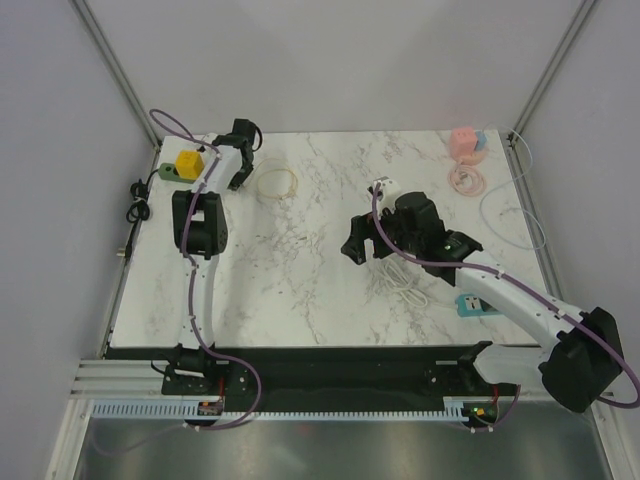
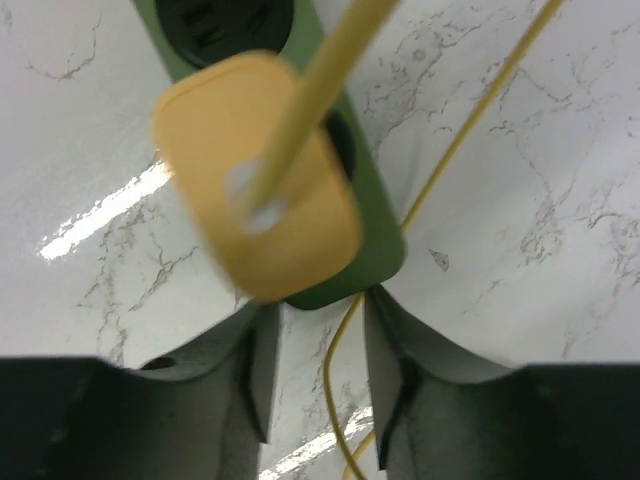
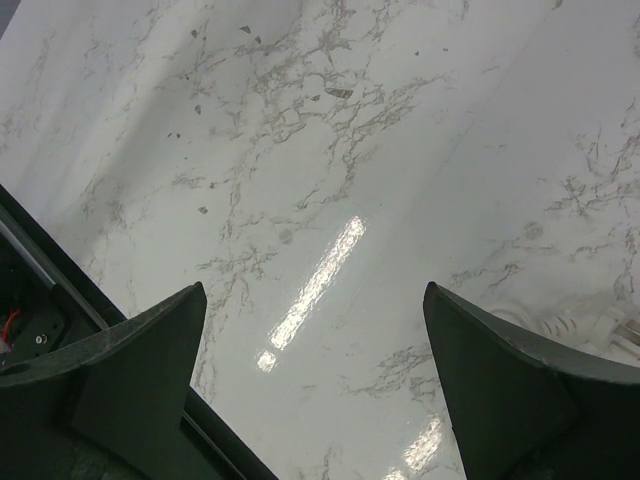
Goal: Pull the plug off the socket
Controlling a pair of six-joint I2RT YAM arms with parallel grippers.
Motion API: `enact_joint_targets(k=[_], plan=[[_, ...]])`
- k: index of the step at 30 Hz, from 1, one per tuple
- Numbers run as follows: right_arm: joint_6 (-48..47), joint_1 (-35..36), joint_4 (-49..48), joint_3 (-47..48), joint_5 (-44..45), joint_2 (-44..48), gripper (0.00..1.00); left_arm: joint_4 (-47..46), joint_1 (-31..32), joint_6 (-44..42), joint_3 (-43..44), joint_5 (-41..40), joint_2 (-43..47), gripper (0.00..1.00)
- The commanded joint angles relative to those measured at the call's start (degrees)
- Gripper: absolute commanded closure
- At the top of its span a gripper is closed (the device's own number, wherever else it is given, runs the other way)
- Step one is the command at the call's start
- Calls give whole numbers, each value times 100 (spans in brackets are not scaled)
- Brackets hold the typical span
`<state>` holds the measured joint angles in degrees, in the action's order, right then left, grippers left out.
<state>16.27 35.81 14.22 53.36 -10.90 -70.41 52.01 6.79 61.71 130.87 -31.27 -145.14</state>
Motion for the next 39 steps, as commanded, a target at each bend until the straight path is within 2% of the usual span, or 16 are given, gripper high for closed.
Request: enact_joint_targets(k=[1, 5, 6, 9, 11, 13, 14, 16, 17, 20, 27, 34, 36, 38, 39], plan=[[-28, -13, -130, -19, -62, 212, 2, -24, -46, -387, 0, -495, 91, 61], [34, -13, -130, 7, -193, 203, 2, -51, 51, -538, -517, -565, 565, 70], [51, -13, -121, 16, -228, 221, 2, -50, 77, -529, -745, -547, 662, 78], [78, -13, -121, 43, -273, 317, 2, -50, 138, -511, -1263, -442, 1136, 83], [78, -13, -112, 43, -273, 414, 2, -59, 148, -433, -1554, -468, 1444, 83], [87, -13, -86, 43, -281, 475, 2, -77, 148, -414, -1828, -538, 1550, 75], [95, -13, -60, 43, -334, 545, 2, -68, 148, -545, -1811, -538, 1533, 65], [104, -13, -51, -10, -369, 651, 2, -77, 148, -704, -1653, -346, 1445, 53], [104, -13, -51, -28, -369, 686, 2, -94, 156, -739, -1522, -258, 1401, 42], [95, -13, -59, -107, -317, 696, 2, -129, 156, -757, -1328, -3, 1252, 31], [60, -13, -86, -142, -396, 520, 2, -217, 148, -740, -844, 51, 1041, 28], [34, -13, -86, -98, -387, 449, 2, -393, 60, -679, -387, 76, 654, 18], [16, -22, -86, -98, -343, 441, 2, -384, 7, -573, -360, 94, 584, 13], [16, -22, -95, -107, -308, 414, 2, -376, -28, -354, -387, 59, 522, 0], [8, -22, -95, -98, -308, 397, 2, -384, -46, -292, -387, 59, 487, 0]])
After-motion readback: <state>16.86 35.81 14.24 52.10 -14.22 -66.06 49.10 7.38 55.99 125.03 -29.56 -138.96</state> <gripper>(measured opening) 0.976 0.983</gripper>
